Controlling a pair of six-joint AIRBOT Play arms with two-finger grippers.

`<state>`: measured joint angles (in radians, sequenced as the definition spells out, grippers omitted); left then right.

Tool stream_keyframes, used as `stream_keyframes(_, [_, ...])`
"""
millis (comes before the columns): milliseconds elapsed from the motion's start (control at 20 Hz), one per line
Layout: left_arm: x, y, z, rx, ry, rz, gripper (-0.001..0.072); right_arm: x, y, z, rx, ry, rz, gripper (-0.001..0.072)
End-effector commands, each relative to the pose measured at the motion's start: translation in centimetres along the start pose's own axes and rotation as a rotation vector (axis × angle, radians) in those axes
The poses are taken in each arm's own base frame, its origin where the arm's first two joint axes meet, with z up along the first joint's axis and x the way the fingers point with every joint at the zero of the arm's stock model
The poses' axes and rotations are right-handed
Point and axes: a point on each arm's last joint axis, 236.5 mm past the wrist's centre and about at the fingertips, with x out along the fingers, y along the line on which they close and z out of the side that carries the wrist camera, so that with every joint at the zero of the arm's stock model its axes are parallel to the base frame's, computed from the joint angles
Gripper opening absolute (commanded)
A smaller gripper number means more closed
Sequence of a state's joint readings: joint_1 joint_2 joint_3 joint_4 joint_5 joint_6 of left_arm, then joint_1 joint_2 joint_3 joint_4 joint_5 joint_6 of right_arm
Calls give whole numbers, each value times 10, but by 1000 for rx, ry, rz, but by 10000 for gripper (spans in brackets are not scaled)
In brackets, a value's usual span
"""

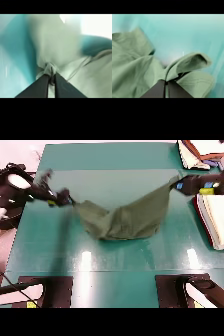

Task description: Fold the shirts.

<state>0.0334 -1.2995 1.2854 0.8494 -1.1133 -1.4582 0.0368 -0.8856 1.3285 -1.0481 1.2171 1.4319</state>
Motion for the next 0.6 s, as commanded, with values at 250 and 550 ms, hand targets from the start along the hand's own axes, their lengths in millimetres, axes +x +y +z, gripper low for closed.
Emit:
stream_keyframes(250, [-389, -248, 43, 663, -971, 0, 30, -147, 69, 106, -252, -381, -54, 22])
stream_keyframes(550, [-487, -298, 8, 757, -1286, -32, 28, -212, 58, 113, -265, -462, -233, 22])
